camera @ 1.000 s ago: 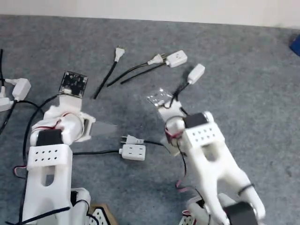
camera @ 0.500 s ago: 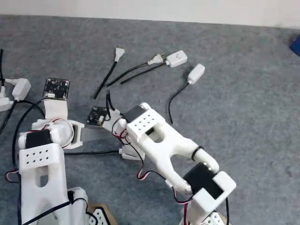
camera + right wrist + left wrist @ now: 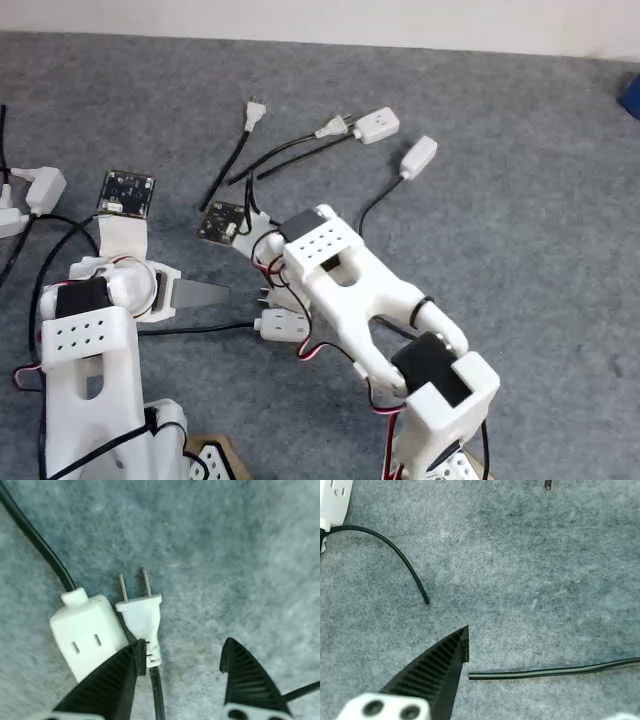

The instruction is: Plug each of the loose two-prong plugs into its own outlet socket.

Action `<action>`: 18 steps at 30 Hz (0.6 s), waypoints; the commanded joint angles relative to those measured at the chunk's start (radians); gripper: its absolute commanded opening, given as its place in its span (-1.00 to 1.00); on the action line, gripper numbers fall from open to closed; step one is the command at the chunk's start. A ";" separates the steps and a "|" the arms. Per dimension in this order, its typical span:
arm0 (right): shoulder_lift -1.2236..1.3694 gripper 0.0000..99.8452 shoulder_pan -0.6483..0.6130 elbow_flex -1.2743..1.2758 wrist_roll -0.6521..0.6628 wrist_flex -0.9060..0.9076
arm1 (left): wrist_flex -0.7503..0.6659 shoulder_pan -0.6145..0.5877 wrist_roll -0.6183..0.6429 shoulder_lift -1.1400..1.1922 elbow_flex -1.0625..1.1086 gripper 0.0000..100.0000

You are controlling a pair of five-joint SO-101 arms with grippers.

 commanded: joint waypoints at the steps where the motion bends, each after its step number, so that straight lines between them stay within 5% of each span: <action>1: -0.016 -0.54 0.019 -0.019 0.018 -0.007 | 0.002 -0.008 -0.011 -0.002 -0.008 0.11; 18: -0.018 -0.66 -0.068 0.236 0.015 -0.188 | 0.002 -0.008 -0.012 -0.002 -0.008 0.11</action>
